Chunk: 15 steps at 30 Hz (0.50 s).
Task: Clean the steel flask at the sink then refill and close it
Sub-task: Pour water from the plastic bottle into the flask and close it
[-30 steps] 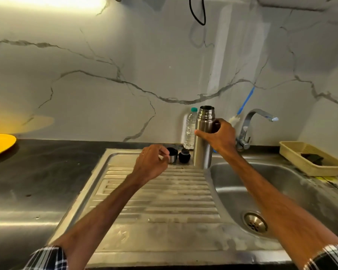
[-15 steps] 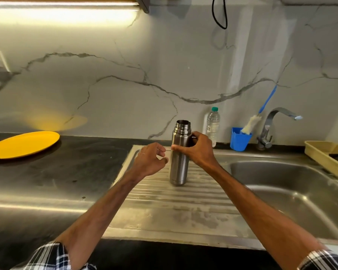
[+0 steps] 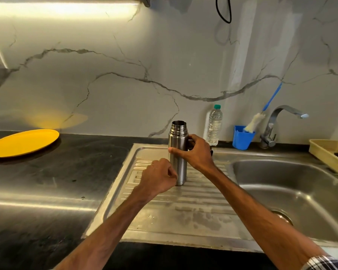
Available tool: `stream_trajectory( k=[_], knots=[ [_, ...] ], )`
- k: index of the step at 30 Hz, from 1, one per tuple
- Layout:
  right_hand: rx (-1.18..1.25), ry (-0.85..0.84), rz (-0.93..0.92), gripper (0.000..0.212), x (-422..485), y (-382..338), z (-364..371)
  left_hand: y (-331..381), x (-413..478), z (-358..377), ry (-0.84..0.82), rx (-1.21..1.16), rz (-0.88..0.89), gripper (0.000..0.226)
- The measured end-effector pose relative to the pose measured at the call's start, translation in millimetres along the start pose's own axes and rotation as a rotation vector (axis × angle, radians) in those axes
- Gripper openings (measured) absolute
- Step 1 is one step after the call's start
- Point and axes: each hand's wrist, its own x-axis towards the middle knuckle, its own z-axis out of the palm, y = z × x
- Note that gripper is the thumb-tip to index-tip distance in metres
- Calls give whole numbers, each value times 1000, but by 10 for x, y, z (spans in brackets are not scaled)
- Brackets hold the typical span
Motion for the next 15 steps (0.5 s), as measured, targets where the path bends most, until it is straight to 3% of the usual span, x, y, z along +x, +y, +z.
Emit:
stream_trajectory(
  k=[5,10,15],
  knots=[
    [52,-133,109,97,93,176,-392,417,-29,128,-65,-62,147,7],
    [-145,53,176,56,360,727,-939,792,49,402,-68,-69,224,17],
    [-355,-118,127,71,663,1160,-697,1074,382,624,-39,123,120,41]
  ],
)
